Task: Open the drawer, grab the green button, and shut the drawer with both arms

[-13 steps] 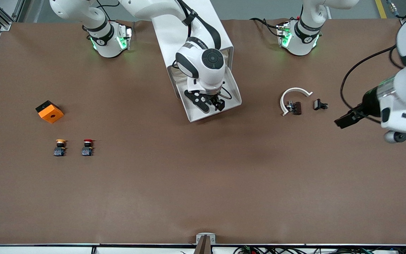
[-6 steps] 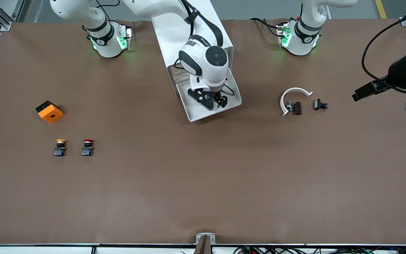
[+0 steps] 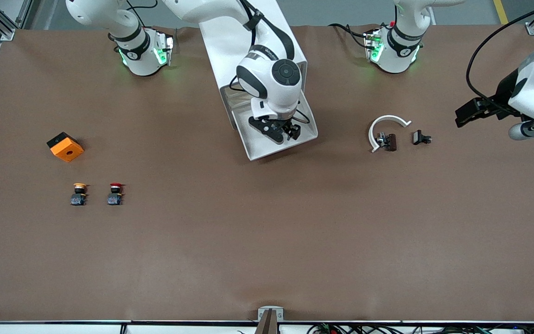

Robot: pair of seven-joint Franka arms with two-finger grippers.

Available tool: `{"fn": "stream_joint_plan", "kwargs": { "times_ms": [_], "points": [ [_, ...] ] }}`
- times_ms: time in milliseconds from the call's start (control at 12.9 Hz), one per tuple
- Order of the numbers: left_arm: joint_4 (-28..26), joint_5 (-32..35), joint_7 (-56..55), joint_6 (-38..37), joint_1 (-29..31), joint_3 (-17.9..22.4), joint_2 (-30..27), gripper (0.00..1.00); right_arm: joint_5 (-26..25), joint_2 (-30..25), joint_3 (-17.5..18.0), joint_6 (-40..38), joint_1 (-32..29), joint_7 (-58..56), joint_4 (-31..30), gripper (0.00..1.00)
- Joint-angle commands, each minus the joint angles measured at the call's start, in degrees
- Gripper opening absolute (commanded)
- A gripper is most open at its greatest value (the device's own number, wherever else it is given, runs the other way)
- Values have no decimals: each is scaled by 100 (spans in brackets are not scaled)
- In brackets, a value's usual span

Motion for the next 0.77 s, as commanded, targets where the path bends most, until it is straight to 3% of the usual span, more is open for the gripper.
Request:
{"fn": "stream_joint_plan", "kwargs": {
  "times_ms": [0, 464, 619, 697],
  "points": [
    [-353, 52, 347, 99, 196, -128, -389, 100, -7, 70, -35, -19, 27, -57, 122, 100],
    [-766, 44, 928, 328, 127, -42, -907, 100, -24, 70, -35, -19, -8, -48, 122, 100],
    [-784, 26, 928, 442, 108, -41, -794, 100, -16, 70, -35, -19, 1, -57, 148, 100],
    [-784, 26, 928, 451, 99, -50, -776, 100, -24, 70, -35, -19, 18, -83, 148, 93]
  ]
}}
